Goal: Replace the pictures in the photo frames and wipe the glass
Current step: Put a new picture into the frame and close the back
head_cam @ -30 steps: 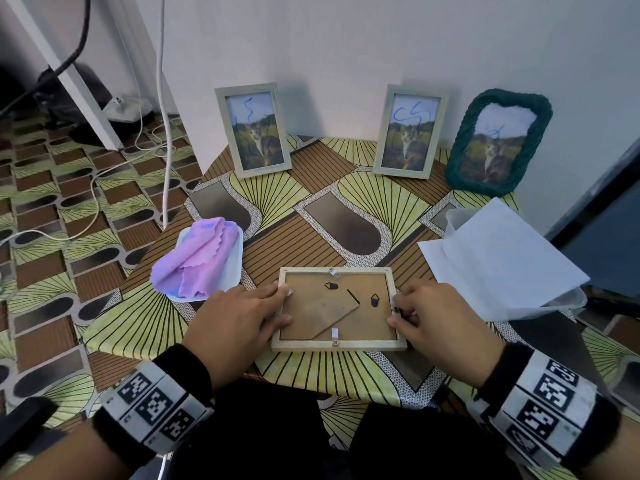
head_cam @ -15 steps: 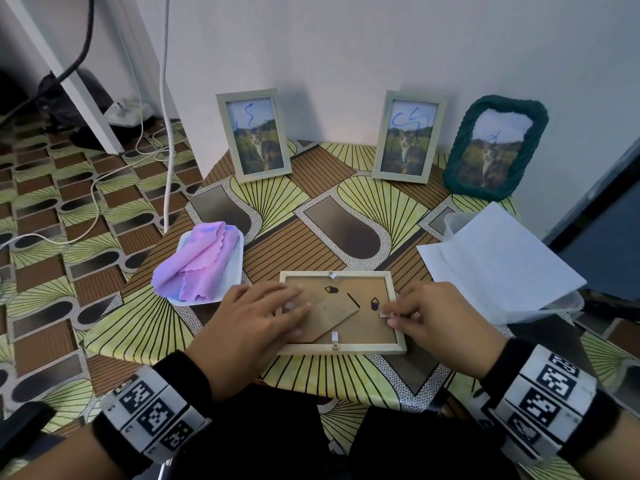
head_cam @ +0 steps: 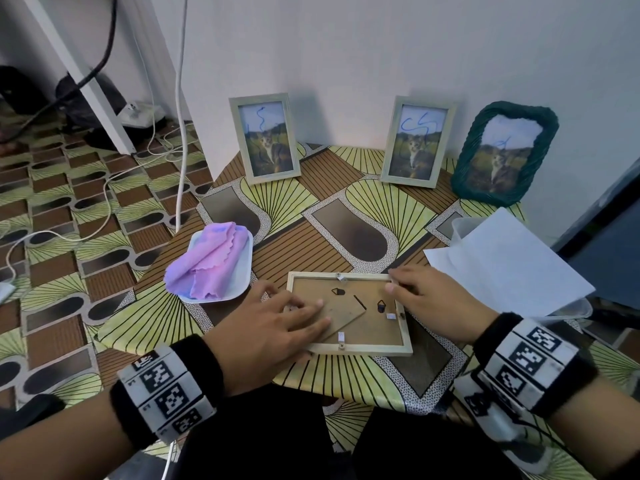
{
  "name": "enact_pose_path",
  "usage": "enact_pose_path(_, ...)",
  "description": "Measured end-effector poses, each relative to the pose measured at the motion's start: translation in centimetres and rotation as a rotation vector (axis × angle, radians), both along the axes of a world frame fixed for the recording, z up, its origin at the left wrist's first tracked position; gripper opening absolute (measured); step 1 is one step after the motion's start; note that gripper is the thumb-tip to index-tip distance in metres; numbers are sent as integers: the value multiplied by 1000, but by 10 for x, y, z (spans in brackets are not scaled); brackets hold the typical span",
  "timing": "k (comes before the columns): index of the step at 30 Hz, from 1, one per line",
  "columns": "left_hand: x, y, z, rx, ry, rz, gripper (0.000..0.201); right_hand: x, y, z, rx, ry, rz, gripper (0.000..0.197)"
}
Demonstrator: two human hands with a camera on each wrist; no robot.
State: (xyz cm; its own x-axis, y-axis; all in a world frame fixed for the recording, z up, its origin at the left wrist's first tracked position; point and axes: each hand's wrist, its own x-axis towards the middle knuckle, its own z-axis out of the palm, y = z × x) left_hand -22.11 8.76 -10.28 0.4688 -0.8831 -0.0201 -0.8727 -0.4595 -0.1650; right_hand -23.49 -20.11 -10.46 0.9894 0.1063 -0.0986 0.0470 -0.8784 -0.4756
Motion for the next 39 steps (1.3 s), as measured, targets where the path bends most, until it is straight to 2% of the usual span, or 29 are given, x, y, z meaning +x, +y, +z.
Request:
enact_pose_path(4,1,3,4,-55,-28,-79,47,-3,-3,0,99,41,-85,38)
enact_pose_path(6,3,4,9,-94,0,-113,49,-3,-6,4,190,83,-151,49)
enact_pose_path(8,5,3,17,-162,49,-131,48,-2,-9,7,360,127,-219,54)
enact_pose_path(11,10,4,33,-296,125,-96,46,-5,-11,14,715,199,-371,54)
enact_pose_path(14,18,5,46,-486,328,0,43,-7,-13,19,961,175,-479,54)
enact_pose_path(16,21,3,49,-629,477,65,34,-7,-13,21,1089,154,-512,56)
enact_pose_path(20,23,-5,47,-856,690,197,30,-4,-15,24,1256,94,-560,54)
enact_pose_path(25,23,-8,27,-1000,1062,480,31,-3,-12,23,1260,86,-559,44)
enact_pose_path(30,21,-10,9,-968,1036,557,40,1,-2,16,1226,95,-545,32)
enact_pose_path(33,20,-12,-1,-905,1100,608,36,5,6,13,1169,116,-520,28)
enact_pose_path(35,19,-12,-3,-856,1080,600,32,7,9,13,1135,146,-488,26)
enact_pose_path(39,18,-15,-3,-729,983,538,27,8,16,8,991,186,-408,35)
